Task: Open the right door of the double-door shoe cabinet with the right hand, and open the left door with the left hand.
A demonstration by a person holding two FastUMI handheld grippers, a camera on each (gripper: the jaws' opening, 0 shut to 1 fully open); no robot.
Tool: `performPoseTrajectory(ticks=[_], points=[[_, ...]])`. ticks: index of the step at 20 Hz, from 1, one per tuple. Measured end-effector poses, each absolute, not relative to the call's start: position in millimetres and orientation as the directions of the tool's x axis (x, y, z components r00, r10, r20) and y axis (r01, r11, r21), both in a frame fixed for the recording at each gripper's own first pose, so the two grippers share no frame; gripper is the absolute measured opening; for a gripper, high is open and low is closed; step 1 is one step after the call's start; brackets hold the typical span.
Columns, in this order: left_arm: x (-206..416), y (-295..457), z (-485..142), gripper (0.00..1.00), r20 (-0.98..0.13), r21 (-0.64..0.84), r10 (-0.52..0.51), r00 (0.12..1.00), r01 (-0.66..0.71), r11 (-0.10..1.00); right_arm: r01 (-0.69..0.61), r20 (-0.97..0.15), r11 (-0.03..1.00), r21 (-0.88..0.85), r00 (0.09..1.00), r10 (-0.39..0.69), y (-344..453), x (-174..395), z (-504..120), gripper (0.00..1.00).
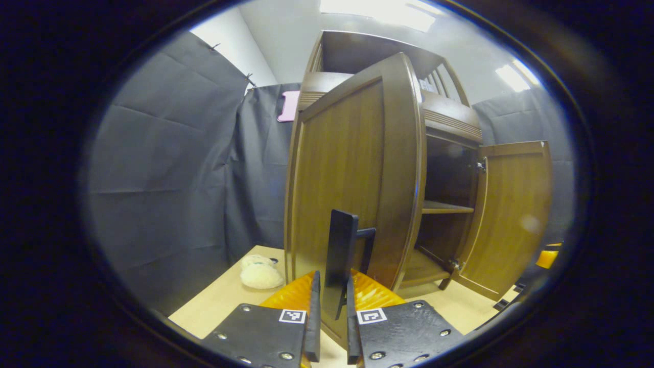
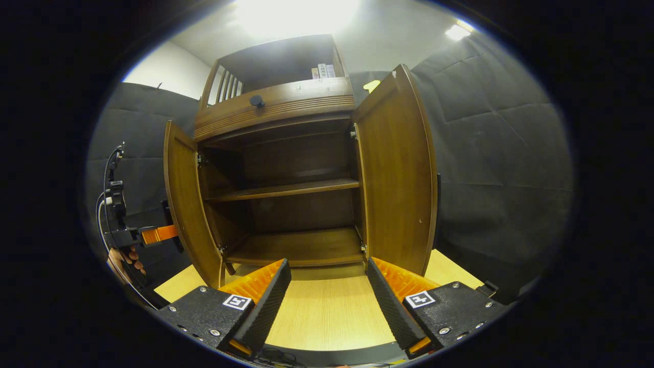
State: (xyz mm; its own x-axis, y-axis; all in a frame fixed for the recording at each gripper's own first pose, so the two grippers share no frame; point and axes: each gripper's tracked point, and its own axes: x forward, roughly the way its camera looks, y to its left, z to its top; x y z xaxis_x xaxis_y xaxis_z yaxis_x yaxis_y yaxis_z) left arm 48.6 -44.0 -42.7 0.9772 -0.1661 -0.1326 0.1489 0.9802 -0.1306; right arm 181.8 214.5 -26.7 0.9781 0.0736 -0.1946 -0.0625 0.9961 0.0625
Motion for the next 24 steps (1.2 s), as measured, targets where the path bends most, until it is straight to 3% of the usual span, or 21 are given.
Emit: performPoseTrajectory(ticks=[8,14,15,19,21,22,23,24], points=[[42.9,-29.2,-33.2,0.26,-0.111,-0.096,-0.056,0.992,0.046,0.994,-0.105,-0.190,0.993,0.051,0.975,0.113,235.6,177.9,-24.4,0.94],[10.4,46.4,-27.3,0.26,-0.102,-0.056,0.042,0.994,-0.047,0.997,-0.098,-0.173,0.994,0.048,0.979,0.105,238.2,174.6,-13.8,0.94],[6.4,56.5,-27.7,0.15,-0.102,-0.042,0.068,0.992,-0.072,0.996,-0.098,-0.169,0.994,0.050,0.980,0.105,238.4,174.1,-12.4,0.94],[-7.5,101.5,-8.9,0.24,-0.071,0.010,0.169,0.983,-0.169,0.986,-0.094,-0.156,0.994,0.058,0.982,0.102,236.3,177.1,-2.8,0.93],[-14.5,106.5,-3.8,0.27,-0.069,0.000,0.163,0.984,-0.164,0.987,-0.097,-0.149,0.994,0.046,0.984,0.103,233.5,176.5,2.8,0.94],[-16.1,109.5,-1.8,0.20,-0.069,-0.002,0.164,0.984,-0.165,0.986,-0.097,-0.144,0.995,0.034,0.984,0.101,229.3,174.8,6.3,0.94],[-17.2,110.3,-0.2,0.27,-0.066,0.003,0.168,0.984,-0.168,0.986,-0.096,-0.139,0.995,0.021,0.985,0.098,226.0,172.0,9.5,0.93],[-20.8,107.4,5.8,0.27,-0.060,0.005,0.170,0.984,-0.170,0.985,-0.093,-0.132,0.996,0.013,0.987,0.094,222.2,168.3,12.0,0.93]])
